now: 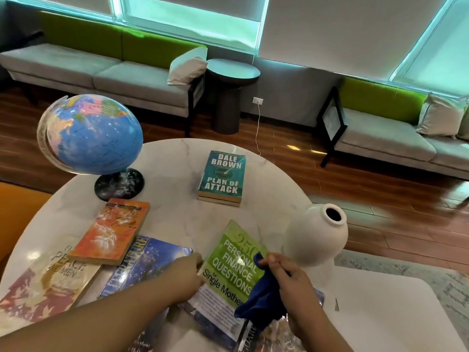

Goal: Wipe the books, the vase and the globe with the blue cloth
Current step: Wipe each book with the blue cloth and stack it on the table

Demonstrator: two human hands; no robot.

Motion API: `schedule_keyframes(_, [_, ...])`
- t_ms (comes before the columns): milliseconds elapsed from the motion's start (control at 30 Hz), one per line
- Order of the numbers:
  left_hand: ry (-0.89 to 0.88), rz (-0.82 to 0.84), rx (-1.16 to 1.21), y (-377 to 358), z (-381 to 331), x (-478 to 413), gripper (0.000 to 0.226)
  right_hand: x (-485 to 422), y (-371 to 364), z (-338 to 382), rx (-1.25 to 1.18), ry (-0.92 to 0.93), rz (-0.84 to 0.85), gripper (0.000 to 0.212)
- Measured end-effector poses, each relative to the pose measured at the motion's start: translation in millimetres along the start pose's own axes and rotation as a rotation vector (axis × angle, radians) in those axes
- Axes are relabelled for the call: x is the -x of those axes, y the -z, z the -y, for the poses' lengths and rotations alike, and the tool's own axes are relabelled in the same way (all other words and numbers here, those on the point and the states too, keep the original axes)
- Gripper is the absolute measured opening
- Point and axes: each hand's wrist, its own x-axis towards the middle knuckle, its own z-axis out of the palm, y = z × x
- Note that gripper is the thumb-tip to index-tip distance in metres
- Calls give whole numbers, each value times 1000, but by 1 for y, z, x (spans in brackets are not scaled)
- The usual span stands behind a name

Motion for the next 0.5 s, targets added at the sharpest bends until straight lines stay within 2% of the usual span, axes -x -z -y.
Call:
schedule_keyframes(167, [-70,-72,270,22,12,18,16,1,1,7,29,-58,54,42])
schedule_keyframes(233, [-100,-94,351,36,15,24,16,-1,-3,5,52,-71,98,36])
schedule_keyframes(300, [-155,-123,361,51,17,26,17,-6,-8,3,105,-99,112,19])
schedule_keyframes(333, [-181,-150,350,59,17,27,18,-9,-10,1,151,-127,119,26])
schedule_keyframes(400, [-212,-191,392,72,13,30,19,-13,-13,-1,197,-187,155,54])
schedule_keyframes(500, [-227,-171,604,84,4,29,20,-20,-19,-2,95,-265,305,81])
